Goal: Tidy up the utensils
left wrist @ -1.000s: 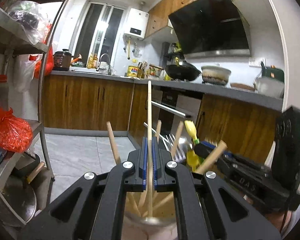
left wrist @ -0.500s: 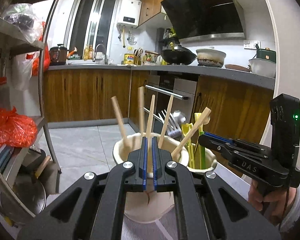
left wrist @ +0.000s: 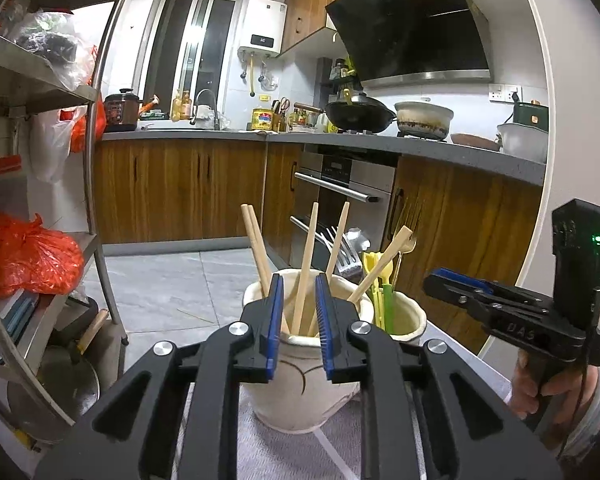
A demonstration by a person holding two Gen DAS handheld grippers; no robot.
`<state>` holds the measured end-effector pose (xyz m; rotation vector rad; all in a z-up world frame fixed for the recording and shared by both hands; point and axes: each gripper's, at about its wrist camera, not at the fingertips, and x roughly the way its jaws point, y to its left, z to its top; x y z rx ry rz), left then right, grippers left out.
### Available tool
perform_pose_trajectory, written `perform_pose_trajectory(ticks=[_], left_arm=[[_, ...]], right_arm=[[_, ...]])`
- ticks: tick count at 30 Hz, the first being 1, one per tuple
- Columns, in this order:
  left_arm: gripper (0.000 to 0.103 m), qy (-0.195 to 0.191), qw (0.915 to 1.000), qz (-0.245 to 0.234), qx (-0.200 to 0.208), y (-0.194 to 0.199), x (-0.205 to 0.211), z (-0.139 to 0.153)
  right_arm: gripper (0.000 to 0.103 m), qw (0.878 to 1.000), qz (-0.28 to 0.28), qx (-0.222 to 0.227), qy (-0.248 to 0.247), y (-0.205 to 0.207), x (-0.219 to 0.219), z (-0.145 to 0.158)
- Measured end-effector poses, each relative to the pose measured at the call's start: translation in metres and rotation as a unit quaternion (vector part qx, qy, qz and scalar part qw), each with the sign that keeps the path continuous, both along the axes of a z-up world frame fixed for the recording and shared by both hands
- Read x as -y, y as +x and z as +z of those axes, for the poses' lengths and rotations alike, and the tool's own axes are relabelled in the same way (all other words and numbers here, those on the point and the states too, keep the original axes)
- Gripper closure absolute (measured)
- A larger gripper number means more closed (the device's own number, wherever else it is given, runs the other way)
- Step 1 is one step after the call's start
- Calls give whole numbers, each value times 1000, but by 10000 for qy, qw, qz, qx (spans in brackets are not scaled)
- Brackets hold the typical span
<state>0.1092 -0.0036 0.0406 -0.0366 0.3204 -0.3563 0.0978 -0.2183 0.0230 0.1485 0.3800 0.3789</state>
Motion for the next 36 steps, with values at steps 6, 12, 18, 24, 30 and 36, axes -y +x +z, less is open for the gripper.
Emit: perform_pose_trajectory(ticks=[6, 12, 18, 24, 30, 36], left_arm=[[87, -18, 10000, 58, -62, -25, -11, 5], [87, 173, 9994, 102, -299, -51, -12, -9], [58, 299, 9984, 156, -461, -67, -10, -28], [34, 517, 9979, 245, -310, -79, -6, -33], [15, 586, 9973, 355, -261, -84, -7, -37], [8, 615, 9970, 429, -215, -86, -10, -40]], right_arm=[[76, 9996, 10, -193, -186, -24, 8, -2], [76, 9978, 62, -348, -566, -49, 7, -15], [60, 9960, 108, -414, -790, -65, 5, -28], [32, 9962, 13, -254, -837, -75, 8, -28], [13, 9962, -113, -148, -852, -79, 9, -28], [8, 9955, -242, -113, -910, -80, 9, -28]])
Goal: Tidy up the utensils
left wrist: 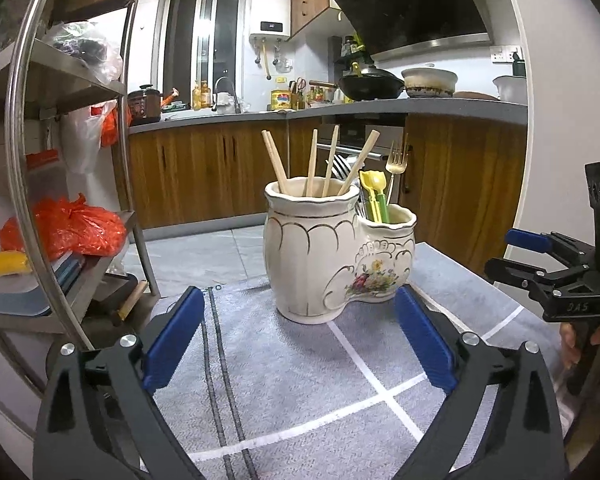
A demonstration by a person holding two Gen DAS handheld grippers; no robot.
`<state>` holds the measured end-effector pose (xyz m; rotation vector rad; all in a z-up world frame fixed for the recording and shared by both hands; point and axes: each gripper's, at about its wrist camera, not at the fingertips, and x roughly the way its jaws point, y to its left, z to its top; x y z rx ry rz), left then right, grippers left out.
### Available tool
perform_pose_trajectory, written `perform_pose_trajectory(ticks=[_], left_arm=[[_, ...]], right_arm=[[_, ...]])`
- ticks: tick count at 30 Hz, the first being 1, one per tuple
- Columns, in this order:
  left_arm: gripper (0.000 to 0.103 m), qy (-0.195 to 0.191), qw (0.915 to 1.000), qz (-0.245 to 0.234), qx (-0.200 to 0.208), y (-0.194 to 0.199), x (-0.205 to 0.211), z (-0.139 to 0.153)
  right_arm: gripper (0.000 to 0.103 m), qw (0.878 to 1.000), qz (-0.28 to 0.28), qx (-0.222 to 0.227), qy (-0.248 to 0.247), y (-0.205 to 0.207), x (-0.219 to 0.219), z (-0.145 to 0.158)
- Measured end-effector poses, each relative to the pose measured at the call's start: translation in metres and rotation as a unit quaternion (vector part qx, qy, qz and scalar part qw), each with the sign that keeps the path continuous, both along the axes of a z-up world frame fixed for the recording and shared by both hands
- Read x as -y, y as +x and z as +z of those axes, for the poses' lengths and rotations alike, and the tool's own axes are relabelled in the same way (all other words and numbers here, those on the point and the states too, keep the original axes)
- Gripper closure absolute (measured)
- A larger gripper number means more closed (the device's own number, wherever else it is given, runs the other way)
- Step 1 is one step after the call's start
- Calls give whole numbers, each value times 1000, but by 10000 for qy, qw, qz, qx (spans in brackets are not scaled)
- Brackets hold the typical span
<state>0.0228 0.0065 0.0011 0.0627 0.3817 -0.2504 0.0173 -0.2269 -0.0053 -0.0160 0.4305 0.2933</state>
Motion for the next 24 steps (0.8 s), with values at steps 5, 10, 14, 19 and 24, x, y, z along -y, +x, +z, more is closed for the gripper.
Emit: perform_pose_trajectory(ticks=[5, 10, 14, 19, 24], left_arm=[[6, -57, 10000, 38, -8, 1, -3, -2], [6, -46, 10000, 58, 2, 0, -3, -2], [6, -51, 10000, 65, 7, 0, -3, -2], [6, -48, 10000, 61, 3, 0, -3, -2], [6, -47, 10000, 67, -7, 0, -3, -2]], right_arm=[[6, 10000, -54, 30, -76, 0, -2, 0], [5, 9999, -53, 13, -98, 0, -2, 0], [5, 9999, -55, 12, -104, 0, -3, 0], [5, 9999, -61, 7, -98, 0, -3, 0], [5, 9999, -56, 8, -102, 0, -3, 0]])
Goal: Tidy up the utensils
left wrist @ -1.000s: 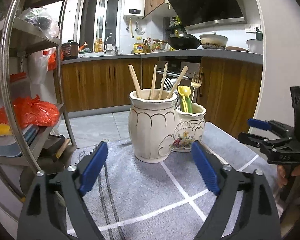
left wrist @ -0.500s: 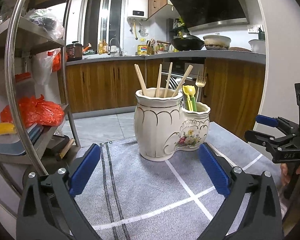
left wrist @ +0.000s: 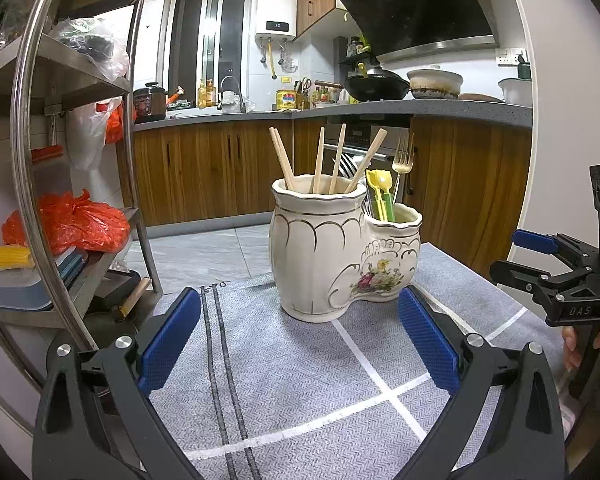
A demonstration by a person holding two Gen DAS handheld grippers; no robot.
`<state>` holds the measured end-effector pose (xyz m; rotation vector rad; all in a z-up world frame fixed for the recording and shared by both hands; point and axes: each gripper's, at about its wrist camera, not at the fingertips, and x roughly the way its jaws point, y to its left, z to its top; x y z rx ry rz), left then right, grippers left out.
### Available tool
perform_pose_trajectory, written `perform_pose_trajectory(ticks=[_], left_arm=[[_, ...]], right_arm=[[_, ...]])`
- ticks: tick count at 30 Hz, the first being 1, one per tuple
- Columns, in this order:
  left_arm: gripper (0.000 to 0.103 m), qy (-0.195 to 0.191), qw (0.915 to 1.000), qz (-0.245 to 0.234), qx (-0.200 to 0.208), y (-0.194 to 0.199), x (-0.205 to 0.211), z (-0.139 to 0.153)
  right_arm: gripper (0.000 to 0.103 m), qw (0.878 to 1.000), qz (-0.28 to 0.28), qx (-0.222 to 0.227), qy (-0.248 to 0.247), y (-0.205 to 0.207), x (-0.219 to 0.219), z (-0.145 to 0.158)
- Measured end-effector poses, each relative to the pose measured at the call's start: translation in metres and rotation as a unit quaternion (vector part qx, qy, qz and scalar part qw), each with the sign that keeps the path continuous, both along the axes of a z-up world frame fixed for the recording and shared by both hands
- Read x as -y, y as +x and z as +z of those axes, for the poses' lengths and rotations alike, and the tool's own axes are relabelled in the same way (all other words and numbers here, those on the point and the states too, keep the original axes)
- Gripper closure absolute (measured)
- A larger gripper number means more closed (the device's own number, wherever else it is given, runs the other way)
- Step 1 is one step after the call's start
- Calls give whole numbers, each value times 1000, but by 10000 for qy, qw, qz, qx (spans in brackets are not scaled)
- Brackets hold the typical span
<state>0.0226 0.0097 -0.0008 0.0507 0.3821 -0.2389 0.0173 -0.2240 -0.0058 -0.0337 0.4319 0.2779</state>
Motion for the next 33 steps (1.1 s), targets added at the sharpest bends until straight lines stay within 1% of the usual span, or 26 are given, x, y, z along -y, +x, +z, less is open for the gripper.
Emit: perform_pose_trajectory(ticks=[23, 33], left_arm=[[6, 15, 10000, 87, -41, 2, -1, 0], [6, 77, 9999, 132, 32, -1, 2, 0]], right_arm=[[5, 10000, -2, -2, 6, 0, 0, 0], [5, 10000, -4, -2, 4, 0, 0, 0]])
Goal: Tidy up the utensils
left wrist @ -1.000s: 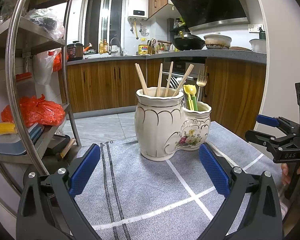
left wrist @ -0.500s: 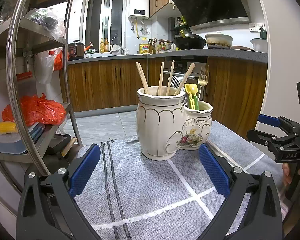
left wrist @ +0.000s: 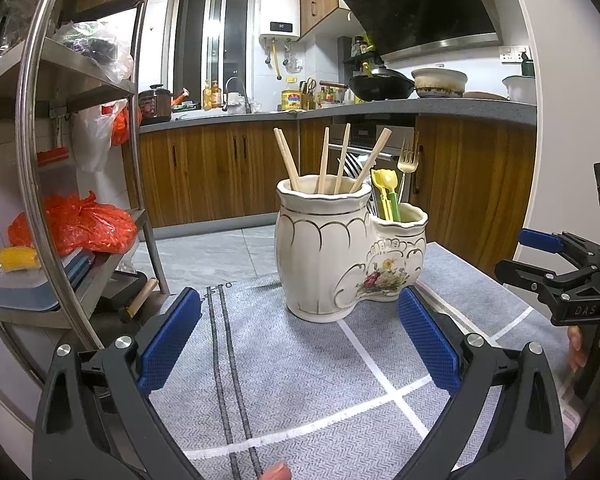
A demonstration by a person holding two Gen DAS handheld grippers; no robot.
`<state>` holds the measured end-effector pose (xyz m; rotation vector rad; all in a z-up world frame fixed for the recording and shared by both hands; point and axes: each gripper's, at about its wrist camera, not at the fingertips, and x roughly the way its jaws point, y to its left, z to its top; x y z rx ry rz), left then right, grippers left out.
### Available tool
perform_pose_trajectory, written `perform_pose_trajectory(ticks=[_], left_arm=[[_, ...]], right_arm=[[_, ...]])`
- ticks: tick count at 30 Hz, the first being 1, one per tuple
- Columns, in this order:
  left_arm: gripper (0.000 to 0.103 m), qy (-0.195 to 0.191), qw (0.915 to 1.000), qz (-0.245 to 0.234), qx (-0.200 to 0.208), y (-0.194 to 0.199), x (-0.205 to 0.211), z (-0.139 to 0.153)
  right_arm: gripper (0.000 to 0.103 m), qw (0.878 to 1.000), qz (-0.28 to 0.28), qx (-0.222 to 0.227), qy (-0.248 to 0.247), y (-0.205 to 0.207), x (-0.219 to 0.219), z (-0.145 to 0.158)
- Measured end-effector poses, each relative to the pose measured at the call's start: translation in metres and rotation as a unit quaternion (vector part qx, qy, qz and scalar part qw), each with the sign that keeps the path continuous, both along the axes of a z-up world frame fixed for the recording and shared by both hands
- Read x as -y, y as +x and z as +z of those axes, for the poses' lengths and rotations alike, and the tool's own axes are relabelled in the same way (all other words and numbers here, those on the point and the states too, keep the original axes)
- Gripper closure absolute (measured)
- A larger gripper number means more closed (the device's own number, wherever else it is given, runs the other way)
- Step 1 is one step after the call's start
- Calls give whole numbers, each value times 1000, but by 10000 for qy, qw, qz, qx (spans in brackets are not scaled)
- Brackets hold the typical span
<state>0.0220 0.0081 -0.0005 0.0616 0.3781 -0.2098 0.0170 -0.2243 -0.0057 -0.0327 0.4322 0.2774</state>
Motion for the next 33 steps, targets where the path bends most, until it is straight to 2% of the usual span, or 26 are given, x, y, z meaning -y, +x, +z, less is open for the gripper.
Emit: perform_pose_trajectory(ticks=[19, 25, 33], left_arm=[[6, 59, 9999, 80, 64, -3, 4, 0], [6, -45, 9995, 30, 327, -11, 1, 3], [6, 29, 9998, 81, 179, -5, 3, 2]], right_arm=[[5, 10000, -30, -29, 19, 1, 0, -4], [5, 10000, -21, -43, 14, 2, 1, -3], [5, 10000, -25, -42, 28, 1, 0, -4]])
